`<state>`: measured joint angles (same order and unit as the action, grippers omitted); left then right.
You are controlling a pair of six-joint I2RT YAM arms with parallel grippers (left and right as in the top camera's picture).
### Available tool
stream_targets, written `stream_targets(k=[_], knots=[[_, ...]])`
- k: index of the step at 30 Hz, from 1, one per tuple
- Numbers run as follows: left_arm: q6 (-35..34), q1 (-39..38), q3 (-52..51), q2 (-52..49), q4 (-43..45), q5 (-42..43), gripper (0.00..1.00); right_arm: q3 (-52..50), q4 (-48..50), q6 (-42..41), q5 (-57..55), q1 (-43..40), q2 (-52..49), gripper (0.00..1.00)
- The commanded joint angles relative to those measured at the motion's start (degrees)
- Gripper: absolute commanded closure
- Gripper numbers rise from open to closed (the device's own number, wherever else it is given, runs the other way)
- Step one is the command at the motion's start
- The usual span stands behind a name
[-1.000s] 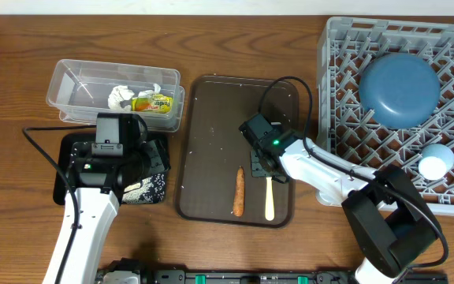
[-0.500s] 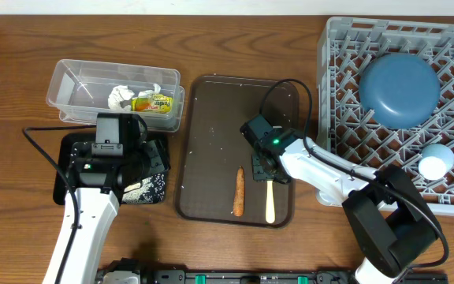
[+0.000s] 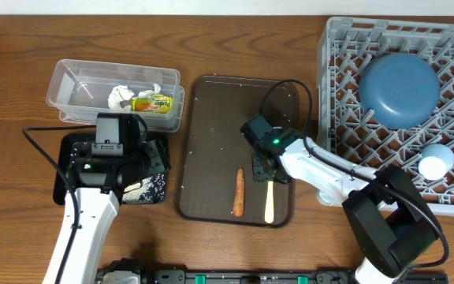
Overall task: Sort waste into correct bins and load items into the dishwasher rack
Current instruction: 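Carry the spoon with the right gripper over to the dish rack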
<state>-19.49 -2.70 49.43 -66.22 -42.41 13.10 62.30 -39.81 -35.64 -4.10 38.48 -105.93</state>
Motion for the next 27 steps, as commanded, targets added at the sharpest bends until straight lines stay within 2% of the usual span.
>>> stream_targets(k=[1,13,21,27], knots=[[0.3,0.3,0.5,0.0,-0.2,-0.8,0.42,-1.0,-0.3,-0.8,3.7,0.3,-2.5,0.65],[0.3,0.3,0.5,0.0,-0.2,-0.8,0.42,-0.2,-0.4,-0.5,5.2,-0.3,-0.5,0.65],[0.3,0.3,0.5,0.0,-0.4,-0.8,0.42,0.0,-1.2,3.4,5.2,-2.1,7.9,0.64],[0.3,0.3,0.5,0.0,-0.4,-0.8,0.42,0.0,-2.4,6.2,5.2,-4.2,14.1,0.67]])
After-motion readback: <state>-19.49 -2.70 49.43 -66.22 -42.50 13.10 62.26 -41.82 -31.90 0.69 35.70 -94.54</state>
